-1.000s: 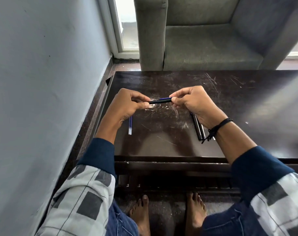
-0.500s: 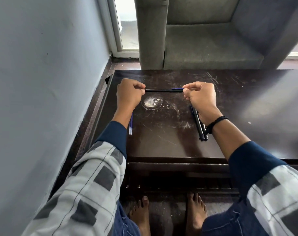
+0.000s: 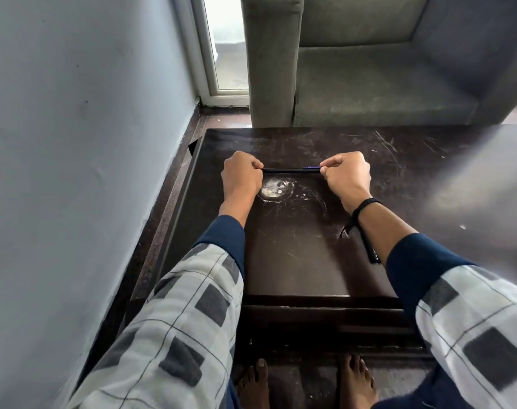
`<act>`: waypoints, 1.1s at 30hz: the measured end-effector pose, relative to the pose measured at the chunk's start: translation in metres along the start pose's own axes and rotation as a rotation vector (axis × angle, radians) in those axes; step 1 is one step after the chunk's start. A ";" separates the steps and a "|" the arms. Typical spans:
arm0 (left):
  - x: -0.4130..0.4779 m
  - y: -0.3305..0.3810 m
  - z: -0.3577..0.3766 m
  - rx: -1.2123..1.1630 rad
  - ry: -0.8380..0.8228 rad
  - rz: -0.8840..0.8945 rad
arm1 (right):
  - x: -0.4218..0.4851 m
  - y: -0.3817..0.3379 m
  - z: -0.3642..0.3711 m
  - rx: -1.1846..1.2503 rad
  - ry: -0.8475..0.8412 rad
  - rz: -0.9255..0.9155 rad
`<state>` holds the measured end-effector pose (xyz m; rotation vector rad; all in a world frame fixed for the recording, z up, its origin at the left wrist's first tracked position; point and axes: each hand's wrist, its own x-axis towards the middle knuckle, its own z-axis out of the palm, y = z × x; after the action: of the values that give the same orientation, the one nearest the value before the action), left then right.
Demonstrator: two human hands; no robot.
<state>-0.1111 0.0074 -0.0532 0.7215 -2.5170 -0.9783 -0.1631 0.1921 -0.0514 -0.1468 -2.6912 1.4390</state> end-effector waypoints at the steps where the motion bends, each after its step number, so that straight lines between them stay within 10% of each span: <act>1: 0.000 0.001 0.001 0.005 0.000 0.006 | 0.001 0.002 0.000 -0.013 -0.001 0.001; 24: -0.008 0.004 -0.028 -0.102 -0.028 0.000 | 0.008 -0.013 -0.067 0.116 0.011 -0.042; 33: -0.064 0.022 -0.048 -0.321 -0.089 0.053 | -0.055 -0.005 -0.102 -0.484 -0.230 -0.133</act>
<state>-0.0431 0.0325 -0.0121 0.5215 -2.3556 -1.3793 -0.0966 0.2671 0.0074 0.1761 -3.1161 0.7898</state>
